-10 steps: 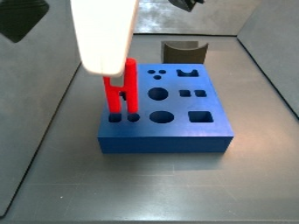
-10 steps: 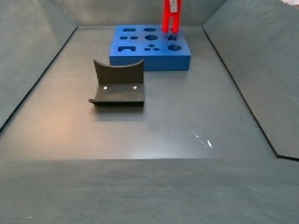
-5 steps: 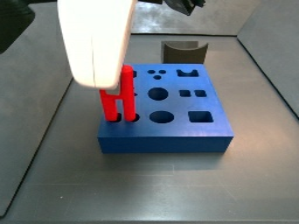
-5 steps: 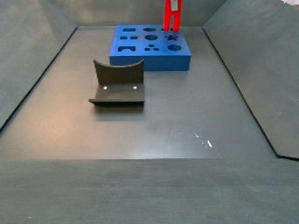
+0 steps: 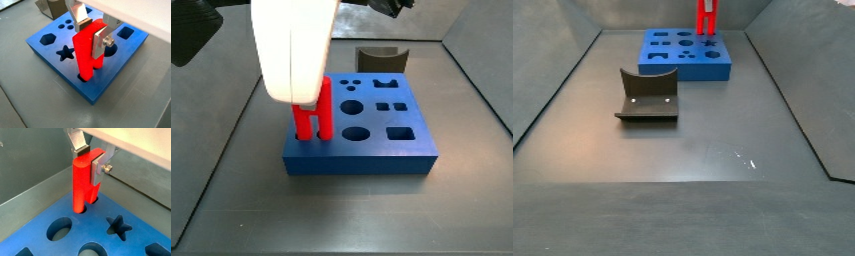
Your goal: Insert the square-circle object.
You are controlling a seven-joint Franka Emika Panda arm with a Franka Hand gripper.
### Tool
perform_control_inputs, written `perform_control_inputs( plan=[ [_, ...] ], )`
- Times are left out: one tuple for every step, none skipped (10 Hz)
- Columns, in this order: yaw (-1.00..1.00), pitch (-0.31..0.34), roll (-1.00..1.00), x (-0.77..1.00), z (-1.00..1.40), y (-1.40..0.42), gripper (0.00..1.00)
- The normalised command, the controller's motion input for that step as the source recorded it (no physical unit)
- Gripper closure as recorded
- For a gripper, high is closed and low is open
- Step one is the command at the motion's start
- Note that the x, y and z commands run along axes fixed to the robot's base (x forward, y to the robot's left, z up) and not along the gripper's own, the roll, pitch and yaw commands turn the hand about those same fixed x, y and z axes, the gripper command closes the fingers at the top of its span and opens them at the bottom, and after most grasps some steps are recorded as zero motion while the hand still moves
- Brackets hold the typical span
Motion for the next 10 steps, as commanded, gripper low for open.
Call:
perform_control_inputs(
  plan=[
    [0.03, 0.000, 0.20, -0.34, -0.43, 0.00, 1.00],
    [0.01, 0.000, 0.17, -0.39, -0.38, 0.00, 1.00],
    [0.03, 0.000, 0.16, -0.12, -0.44, 0.00, 1.00],
    [0.00, 0.017, 0.14, 0.00, -0.62, -0.03, 1.00],
    [0.00, 0.029, 0.13, 0.15, -0.96, -0.10, 1.00],
    [-0.09, 0.037, 0.02, 0.27, -1.00, -0.07, 1.00],
    [-0.18, 0.023, 0.00, 0.30, -1.00, -0.06, 1.00],
    [-0.20, 0.000, 0.00, 0.34, -1.00, -0.07, 1.00],
    [-0.17, -0.090, -0.03, 0.23, -1.00, -0.07, 1.00],
    [-0.10, -0.273, -0.08, 0.04, -0.71, 0.00, 1.00]
  ],
)
